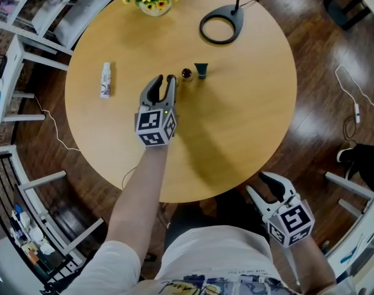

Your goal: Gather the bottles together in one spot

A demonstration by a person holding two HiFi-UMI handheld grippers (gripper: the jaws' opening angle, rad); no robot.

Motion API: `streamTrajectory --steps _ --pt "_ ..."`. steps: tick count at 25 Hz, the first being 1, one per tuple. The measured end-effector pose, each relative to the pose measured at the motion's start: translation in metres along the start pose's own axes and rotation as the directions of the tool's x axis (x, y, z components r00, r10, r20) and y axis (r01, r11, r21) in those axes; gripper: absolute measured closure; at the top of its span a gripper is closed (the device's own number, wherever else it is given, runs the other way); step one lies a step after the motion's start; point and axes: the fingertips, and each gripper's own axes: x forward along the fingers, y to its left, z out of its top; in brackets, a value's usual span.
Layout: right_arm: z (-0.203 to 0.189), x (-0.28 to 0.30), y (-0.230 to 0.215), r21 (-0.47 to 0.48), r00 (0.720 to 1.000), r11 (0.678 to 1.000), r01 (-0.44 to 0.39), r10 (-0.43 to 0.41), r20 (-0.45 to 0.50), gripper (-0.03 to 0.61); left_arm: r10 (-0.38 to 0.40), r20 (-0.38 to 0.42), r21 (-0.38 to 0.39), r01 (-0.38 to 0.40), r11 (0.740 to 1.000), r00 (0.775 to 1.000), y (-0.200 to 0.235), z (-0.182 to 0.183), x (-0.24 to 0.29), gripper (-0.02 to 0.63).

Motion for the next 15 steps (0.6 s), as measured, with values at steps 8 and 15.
streamTrajectory --steps 8,15 --pt "0.013 0.0 0.018 -0.023 0.998 1.0 -0.015 0.017 0.052 0.379 -0.026 -0.023 0.029 0.027 0.999 0.999 -0.007 0.014 -0.054 0.465" --pt "0.035 -0.005 0.04 -0.074 0.992 0.997 -0.02 0.029 0.121 0.379 -0.082 -0.013 0.014 0.082 0.997 0.997 -0.034 0.048 -0.144 0.453"
